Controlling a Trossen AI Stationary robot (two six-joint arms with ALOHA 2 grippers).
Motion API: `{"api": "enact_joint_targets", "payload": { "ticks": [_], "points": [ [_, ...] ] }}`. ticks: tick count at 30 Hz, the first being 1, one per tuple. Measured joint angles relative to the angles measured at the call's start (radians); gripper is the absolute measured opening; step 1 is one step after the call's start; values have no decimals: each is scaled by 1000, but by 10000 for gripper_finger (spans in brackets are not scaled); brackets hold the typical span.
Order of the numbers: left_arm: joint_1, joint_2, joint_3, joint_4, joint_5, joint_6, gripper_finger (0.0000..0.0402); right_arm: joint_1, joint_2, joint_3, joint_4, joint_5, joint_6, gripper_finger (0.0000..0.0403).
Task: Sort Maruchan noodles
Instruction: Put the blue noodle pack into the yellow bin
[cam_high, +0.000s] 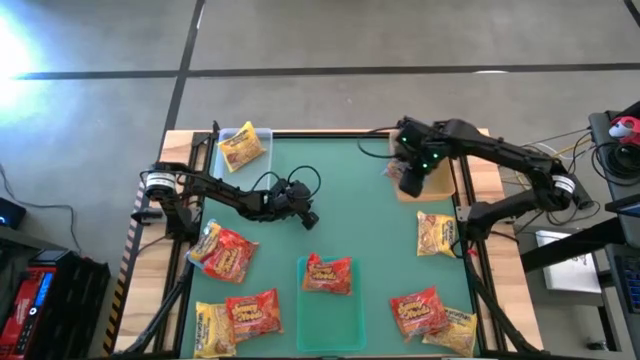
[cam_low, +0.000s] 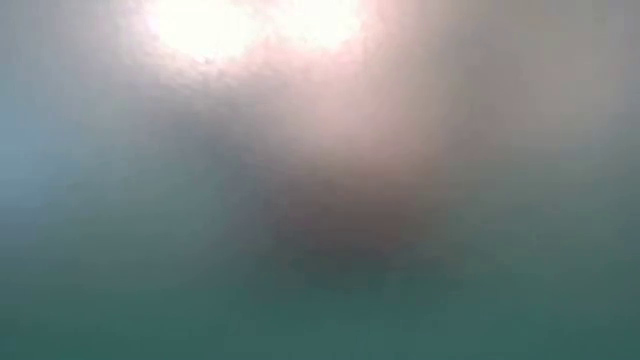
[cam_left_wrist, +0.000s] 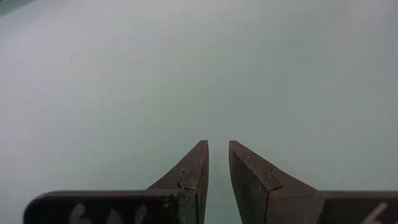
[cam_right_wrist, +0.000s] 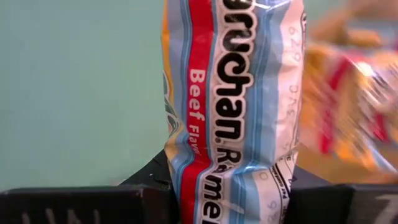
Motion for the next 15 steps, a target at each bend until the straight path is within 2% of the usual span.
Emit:
{"api": "enact_joint_targets", "payload": {
  "ticks": [5, 15],
  "points": [
    [0, 0, 0, 0, 0, 0, 46, -28, 14, -31, -62, 106, -2, 108],
    [0, 0, 0, 0, 0, 7, 46, -96, 51, -64, -54, 188, -41, 114]
  ]
}}
